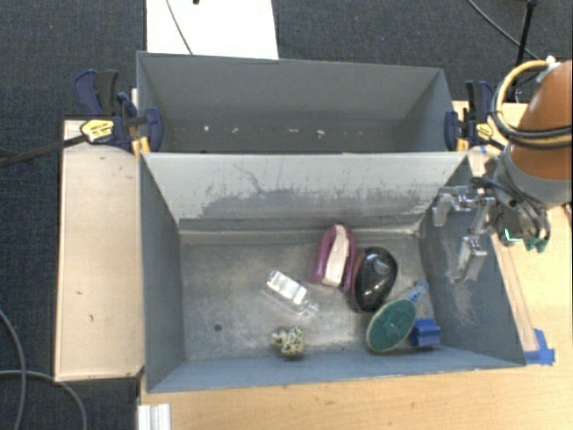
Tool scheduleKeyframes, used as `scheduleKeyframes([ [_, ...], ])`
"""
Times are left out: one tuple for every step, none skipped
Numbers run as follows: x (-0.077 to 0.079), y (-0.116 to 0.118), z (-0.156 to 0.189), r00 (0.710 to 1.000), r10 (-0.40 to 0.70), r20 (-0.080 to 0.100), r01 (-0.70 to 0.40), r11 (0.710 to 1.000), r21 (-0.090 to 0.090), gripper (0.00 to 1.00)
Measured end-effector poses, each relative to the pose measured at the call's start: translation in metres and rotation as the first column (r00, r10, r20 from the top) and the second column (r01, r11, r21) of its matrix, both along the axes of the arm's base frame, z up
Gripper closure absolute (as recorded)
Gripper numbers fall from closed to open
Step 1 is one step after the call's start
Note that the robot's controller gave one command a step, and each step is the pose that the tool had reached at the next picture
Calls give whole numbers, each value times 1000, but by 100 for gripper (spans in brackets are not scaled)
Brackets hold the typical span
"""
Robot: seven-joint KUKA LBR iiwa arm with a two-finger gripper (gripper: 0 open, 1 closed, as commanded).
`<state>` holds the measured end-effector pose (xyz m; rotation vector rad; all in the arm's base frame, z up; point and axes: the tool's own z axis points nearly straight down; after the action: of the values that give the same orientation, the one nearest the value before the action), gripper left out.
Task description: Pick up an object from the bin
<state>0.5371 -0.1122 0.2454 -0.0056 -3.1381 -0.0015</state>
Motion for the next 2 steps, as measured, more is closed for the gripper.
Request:
scheduleKeyframes([
  [-23, 67, -54, 995, -104, 0, 104, 995, 2, 0],
  [5, 117, -177, 999, -38, 8, 38, 999, -1, 0],
])
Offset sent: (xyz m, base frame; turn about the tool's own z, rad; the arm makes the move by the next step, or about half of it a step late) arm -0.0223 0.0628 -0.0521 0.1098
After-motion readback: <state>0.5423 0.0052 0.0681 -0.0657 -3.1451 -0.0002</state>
